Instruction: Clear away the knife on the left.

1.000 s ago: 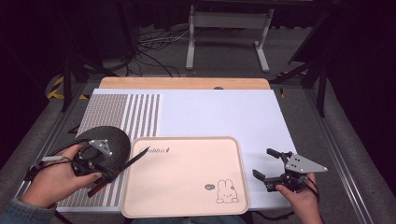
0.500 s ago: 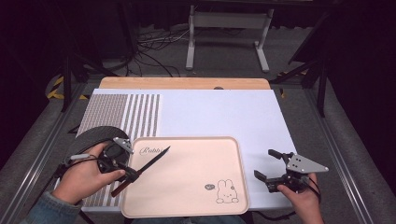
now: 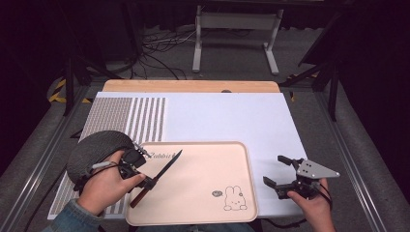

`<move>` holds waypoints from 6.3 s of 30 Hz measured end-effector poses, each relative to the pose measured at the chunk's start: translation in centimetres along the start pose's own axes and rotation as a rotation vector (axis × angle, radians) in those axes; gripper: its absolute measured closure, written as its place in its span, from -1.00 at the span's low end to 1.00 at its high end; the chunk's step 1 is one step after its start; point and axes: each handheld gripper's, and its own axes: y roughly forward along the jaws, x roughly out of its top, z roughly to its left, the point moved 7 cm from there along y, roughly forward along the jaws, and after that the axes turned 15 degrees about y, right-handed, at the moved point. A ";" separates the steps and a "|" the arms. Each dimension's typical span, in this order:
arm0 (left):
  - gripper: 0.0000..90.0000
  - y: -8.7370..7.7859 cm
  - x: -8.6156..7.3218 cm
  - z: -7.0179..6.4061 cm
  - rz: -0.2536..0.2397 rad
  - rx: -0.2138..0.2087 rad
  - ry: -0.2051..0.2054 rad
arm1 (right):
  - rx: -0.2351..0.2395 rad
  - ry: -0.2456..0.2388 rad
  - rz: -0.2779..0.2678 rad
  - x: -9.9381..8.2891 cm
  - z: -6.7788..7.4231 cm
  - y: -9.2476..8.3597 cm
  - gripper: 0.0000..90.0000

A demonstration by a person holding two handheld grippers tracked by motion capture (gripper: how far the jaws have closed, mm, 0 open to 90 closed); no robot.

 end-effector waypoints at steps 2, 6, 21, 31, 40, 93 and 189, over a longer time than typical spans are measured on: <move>0.73 0.4 -0.1 -0.1 0.019 -0.012 -0.021 | 0.003 0.002 -0.001 0.0 0.0 0.0 -0.86; 0.73 1.1 -0.2 -0.1 0.035 -0.016 -0.056 | 0.011 0.006 -0.004 0.0 0.0 0.0 -0.86; 0.73 2.8 -0.3 0.5 0.077 0.003 -0.122 | 0.017 0.006 0.006 -0.2 0.0 0.0 -0.85; 0.73 3.7 -1.2 1.5 0.109 0.013 -0.161 | 0.016 0.003 0.011 -0.3 0.0 0.1 -0.86; 0.72 4.1 -1.7 2.1 0.116 0.017 -0.183 | 0.018 0.003 0.017 -0.3 0.0 0.2 -0.85; 0.52 4.3 2.4 0.3 -0.137 0.114 0.581 | 0.036 0.006 0.029 -0.5 0.1 0.3 -0.87; 1.00 3.8 -2.8 3.5 0.023 0.145 0.487 | 0.051 0.004 0.072 -1.0 0.3 0.7 -0.86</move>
